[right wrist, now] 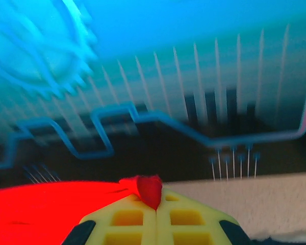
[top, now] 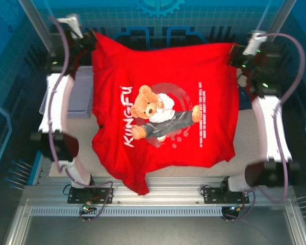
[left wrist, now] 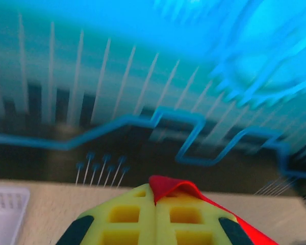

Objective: Fold the inside-out t-shirt

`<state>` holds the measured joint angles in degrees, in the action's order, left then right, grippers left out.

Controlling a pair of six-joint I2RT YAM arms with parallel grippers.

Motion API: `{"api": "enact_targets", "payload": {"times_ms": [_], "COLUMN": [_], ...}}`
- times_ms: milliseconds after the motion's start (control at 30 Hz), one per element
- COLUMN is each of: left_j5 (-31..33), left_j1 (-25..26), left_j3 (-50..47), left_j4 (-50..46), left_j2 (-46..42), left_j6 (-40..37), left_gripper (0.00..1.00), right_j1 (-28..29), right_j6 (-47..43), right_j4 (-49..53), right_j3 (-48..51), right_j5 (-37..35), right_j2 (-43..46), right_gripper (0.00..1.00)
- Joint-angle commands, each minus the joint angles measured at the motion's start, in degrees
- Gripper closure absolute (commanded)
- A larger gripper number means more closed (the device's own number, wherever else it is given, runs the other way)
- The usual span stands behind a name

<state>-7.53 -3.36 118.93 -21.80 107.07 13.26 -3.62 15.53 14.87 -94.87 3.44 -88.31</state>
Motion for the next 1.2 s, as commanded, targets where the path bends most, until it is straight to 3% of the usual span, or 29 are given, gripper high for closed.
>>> {"api": "enact_targets", "payload": {"times_ms": [0,67,133,200,267,367,533,600,700,867,1167], "left_j5": [2.9,4.3,5.4,5.8,6.2,6.5,4.5,3.5,2.3,3.8,-1.2], "left_j1": [1.6,2.2,2.4,2.6,2.9,3.5,5.8,7.0,7.7,7.9,8.0], "left_j3": [10.5,27.5,45.0,50.3,41.7,19.9,-14.4,-30.0,-44.0,-52.6,-52.0], "left_j4": [0.9,-6.0,-12.2,-12.3,-9.3,-2.1,6.3,14.3,19.8,20.0,19.2], "left_j2": [14.8,28.2,40.9,46.2,42.2,30.4,10.5,3.6,-1.6,-2.3,4.1], "left_j6": [-3.6,-3.4,-1.6,-0.1,1.4,4.4,11.0,14.6,17.6,15.4,15.5], "left_gripper": [0.90,0.81,0.64,0.48,0.42,0.33,0.30,0.29,0.29,0.28,0.28], "right_j1": [2.5,3.3,4.0,4.5,5.4,7.8,13.8,15.7,15.6,13.7,5.3], "right_j6": [-1.7,-2.1,-3.0,-3.3,-4.4,-5.2,-1.7,0.2,2.1,4.1,9.1], "right_j4": [-2.7,1.4,8.2,13.7,14.4,14.9,12.9,11.1,11.4,16.4,16.8], "right_j3": [-5.3,-15.0,-25.5,-31.3,-28.6,-19.4,-0.4,2.7,0.8,-3.4,4.4], "right_j5": [-4.6,-6.4,-9.8,-11.2,-10.9,-8.5,1.6,4.4,8.5,9.1,7.1], "right_j2": [-16.6,-28.5,-37.7,-42.0,-40.8,-34.9,-26.5,-27.6,-32.8,-40.0,-37.6], "right_gripper": [0.95,0.86,0.77,0.69,0.64,0.59,0.56,0.56,0.57,0.62,0.71]}}
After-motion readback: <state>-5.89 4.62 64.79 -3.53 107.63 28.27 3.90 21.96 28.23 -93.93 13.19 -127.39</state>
